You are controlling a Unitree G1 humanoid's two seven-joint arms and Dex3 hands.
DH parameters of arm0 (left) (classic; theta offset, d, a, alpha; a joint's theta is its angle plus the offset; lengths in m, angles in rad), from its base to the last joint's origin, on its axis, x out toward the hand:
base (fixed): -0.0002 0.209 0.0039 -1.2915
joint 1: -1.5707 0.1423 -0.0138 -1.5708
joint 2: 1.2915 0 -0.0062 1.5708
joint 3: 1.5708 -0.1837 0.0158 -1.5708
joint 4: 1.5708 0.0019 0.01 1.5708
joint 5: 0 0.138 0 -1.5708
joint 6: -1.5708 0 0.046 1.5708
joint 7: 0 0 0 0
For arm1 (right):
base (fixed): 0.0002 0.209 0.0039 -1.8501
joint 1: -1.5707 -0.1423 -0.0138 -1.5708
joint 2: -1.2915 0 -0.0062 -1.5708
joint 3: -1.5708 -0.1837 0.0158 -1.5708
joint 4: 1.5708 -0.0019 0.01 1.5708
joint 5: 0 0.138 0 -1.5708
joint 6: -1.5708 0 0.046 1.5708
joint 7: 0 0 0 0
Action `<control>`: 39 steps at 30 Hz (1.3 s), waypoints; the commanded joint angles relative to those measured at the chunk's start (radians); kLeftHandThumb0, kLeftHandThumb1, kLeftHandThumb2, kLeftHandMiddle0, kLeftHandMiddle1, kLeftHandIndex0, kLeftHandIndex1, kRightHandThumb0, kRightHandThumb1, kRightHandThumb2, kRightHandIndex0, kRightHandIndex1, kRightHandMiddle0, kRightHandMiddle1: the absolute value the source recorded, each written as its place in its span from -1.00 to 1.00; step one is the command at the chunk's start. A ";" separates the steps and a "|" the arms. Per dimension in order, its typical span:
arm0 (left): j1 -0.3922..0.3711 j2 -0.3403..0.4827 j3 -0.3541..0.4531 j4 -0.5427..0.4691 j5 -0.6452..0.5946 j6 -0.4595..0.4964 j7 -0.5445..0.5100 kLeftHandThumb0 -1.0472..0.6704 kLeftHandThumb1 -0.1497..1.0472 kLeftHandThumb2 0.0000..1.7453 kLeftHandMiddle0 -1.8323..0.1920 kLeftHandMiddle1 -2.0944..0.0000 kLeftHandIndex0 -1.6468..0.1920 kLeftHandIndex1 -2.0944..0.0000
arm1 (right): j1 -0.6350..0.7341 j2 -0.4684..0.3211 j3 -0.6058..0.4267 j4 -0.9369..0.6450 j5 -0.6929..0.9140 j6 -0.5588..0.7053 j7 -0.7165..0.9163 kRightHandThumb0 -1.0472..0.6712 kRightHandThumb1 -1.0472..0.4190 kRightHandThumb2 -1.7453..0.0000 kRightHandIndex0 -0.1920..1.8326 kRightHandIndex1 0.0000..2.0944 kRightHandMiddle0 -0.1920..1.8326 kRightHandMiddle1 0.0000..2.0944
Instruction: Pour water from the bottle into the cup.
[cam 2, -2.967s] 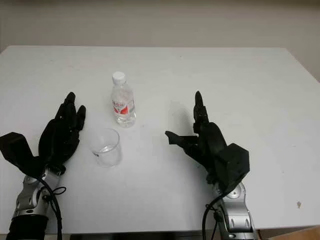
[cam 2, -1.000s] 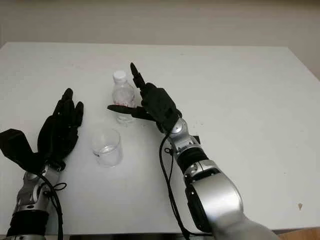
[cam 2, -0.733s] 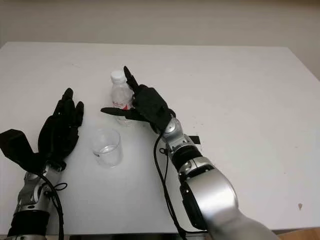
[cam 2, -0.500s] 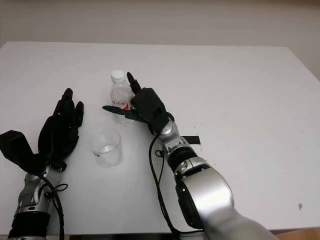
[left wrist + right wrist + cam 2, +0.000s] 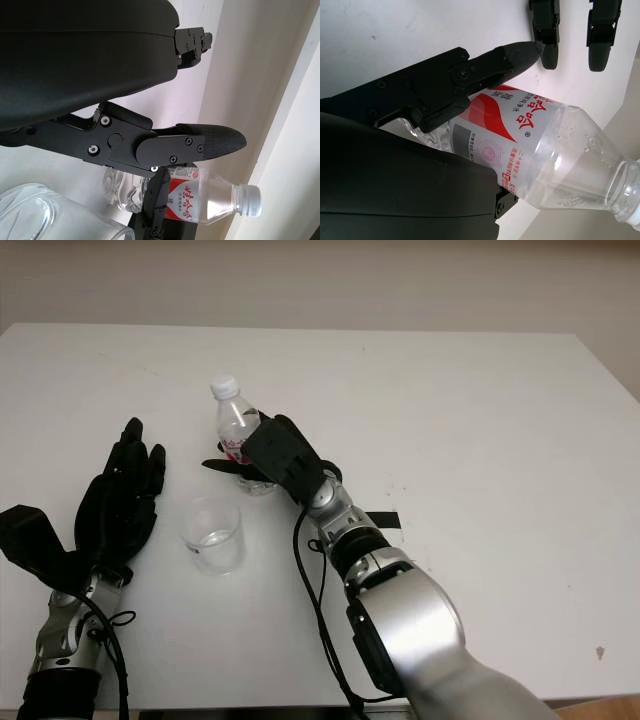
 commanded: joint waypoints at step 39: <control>-0.001 0.003 -0.001 -0.005 0.002 0.012 0.002 -0.64 1.00 -0.49 0.92 0.95 0.91 0.95 | -0.085 -0.374 0.282 -0.109 -0.426 -0.393 -0.444 -0.31 -1.00 0.60 0.42 1.00 -0.05 1.00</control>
